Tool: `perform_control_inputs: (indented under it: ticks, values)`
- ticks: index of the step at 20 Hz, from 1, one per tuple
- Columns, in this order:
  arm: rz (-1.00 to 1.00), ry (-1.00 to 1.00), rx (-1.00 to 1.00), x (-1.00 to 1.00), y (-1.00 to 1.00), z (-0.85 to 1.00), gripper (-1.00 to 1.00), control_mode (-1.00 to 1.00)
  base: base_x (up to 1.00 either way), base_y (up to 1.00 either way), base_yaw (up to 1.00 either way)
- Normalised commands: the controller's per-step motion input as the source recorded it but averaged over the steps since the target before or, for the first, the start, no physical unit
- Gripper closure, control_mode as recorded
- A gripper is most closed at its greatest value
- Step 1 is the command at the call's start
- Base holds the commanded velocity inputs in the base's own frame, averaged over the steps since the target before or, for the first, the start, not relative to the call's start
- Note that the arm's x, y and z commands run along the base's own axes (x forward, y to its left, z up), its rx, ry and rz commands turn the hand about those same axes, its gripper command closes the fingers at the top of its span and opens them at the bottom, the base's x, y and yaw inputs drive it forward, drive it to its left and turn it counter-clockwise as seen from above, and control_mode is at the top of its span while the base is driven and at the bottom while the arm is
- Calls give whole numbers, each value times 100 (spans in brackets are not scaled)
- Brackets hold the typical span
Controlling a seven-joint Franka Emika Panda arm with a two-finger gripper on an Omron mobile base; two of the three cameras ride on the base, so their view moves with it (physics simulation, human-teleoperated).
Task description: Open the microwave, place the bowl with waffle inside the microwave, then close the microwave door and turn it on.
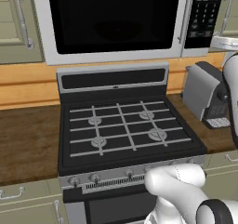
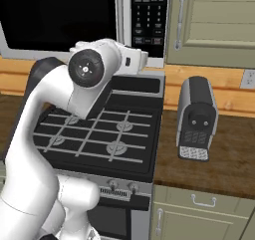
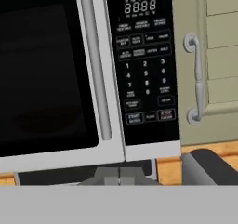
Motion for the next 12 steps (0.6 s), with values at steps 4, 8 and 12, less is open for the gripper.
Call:
perform_control_inputs:
  ticks: [4, 8, 12]
  values:
    - [2, 0, 0, 34, -18, 0, 100, -100, 0, 0, 0]
    - [2, 0, 0, 26, -22, 0, 100, -100, 0, 0, 0]
    - [2, 0, 0, 36, -11, 0, 100, -100, 0, 0, 0]
